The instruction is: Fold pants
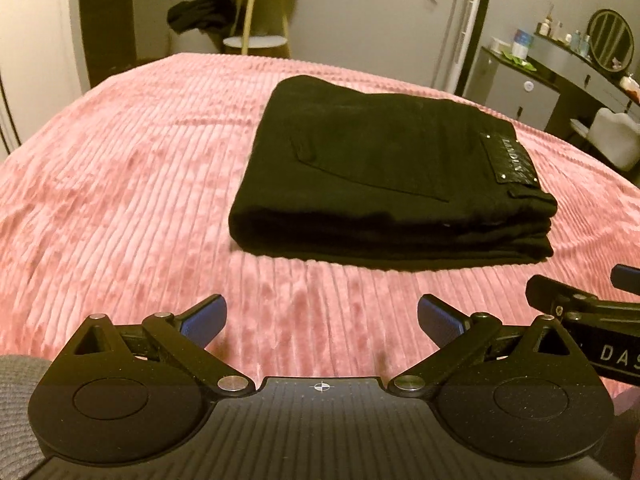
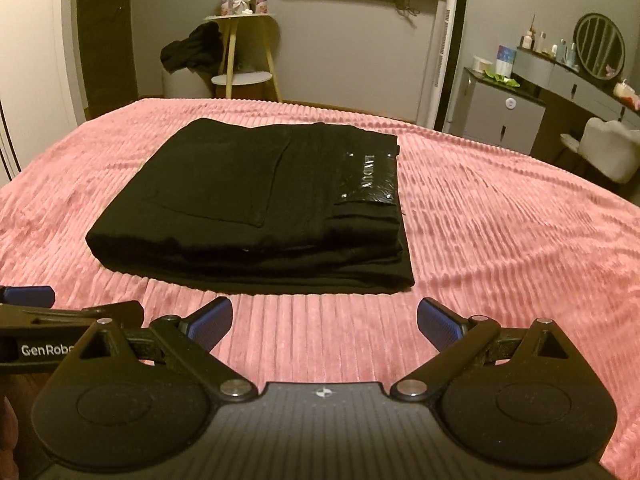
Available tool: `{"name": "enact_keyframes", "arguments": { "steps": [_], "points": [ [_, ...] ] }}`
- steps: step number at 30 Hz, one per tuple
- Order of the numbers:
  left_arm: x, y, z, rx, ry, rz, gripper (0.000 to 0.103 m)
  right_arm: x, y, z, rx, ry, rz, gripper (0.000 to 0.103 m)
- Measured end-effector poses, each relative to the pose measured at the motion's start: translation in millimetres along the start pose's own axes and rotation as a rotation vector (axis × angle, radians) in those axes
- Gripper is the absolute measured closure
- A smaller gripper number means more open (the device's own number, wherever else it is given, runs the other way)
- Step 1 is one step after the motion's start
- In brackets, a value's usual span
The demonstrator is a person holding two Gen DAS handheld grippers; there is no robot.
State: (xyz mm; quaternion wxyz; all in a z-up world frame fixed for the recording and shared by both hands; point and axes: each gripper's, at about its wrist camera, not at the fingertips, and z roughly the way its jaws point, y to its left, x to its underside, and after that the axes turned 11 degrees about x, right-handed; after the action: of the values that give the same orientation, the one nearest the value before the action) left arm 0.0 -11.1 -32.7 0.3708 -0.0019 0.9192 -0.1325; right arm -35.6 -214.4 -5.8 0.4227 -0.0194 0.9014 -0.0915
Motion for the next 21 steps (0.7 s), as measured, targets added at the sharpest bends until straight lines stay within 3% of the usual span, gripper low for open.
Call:
{"name": "enact_keyframes", "arguments": {
  "steps": [21],
  "points": [
    [-1, -1, 9, -0.004, 0.015, 0.006, 0.000, 2, -5, 14, -0.006, 0.054, 0.049, 0.004]
  ]
}}
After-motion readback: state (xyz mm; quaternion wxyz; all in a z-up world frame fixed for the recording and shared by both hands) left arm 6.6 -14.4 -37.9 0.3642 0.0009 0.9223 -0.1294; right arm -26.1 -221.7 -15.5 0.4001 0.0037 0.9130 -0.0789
